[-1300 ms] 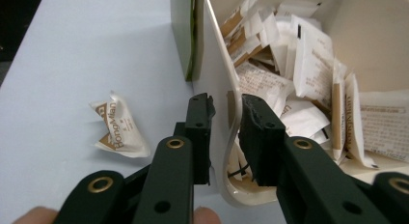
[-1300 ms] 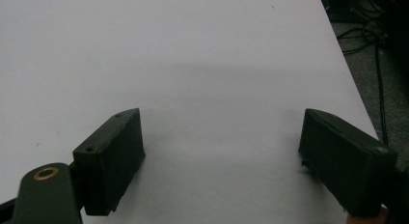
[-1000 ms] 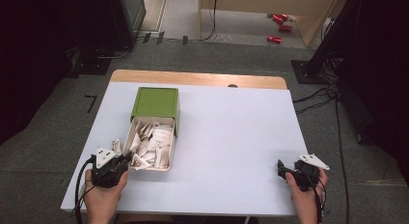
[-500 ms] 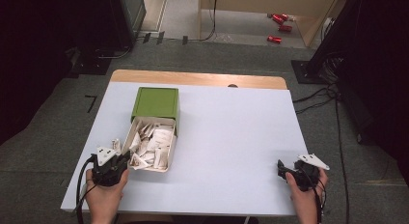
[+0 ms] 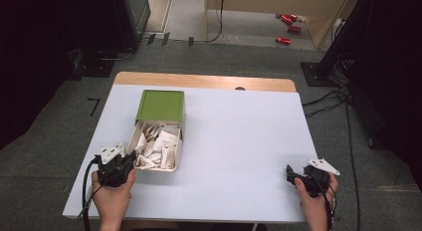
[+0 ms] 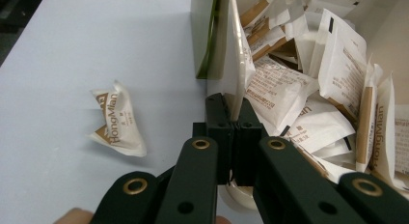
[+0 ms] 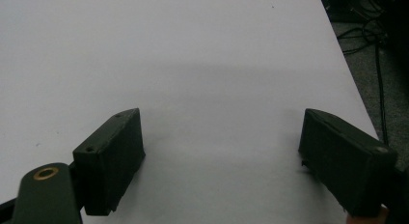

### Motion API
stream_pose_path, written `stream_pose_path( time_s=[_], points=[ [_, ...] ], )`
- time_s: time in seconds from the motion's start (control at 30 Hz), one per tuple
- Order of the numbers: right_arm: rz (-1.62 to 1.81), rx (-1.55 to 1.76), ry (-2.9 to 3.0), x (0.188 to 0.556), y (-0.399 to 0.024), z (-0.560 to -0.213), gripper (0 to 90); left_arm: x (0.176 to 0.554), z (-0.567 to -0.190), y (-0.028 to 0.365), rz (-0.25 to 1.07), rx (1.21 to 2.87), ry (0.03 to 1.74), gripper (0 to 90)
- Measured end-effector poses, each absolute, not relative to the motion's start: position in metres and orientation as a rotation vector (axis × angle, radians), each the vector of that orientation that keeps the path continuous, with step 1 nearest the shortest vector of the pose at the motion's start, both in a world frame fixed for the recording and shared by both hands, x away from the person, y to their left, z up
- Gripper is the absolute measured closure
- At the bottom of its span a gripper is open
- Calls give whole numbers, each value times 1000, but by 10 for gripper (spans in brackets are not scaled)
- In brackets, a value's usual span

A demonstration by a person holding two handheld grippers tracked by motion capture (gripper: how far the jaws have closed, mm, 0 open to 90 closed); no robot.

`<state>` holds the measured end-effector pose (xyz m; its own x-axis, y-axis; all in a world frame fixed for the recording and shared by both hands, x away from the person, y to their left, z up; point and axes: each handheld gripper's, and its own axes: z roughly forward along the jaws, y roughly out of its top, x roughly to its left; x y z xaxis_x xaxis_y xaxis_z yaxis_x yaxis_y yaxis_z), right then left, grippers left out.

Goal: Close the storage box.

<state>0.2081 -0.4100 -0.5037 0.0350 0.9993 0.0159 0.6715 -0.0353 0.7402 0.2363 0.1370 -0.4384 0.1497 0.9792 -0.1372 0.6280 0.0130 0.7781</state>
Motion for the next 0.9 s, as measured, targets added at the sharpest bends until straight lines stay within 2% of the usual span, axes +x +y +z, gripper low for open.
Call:
stream_pose_path(
  time_s=[0.7,0.87,0.9],
  points=[
    [765,1764,1692,208,-410,-504,156,265,-444,132,663,1732,1521,896],
    [765,1763,1692,208,-410,-504,156,263,-447,139,600,1733,1468,844],
    [766,1763,1692,208,-410,-504,156,261,-448,141,589,1731,1459,807]
  ],
)
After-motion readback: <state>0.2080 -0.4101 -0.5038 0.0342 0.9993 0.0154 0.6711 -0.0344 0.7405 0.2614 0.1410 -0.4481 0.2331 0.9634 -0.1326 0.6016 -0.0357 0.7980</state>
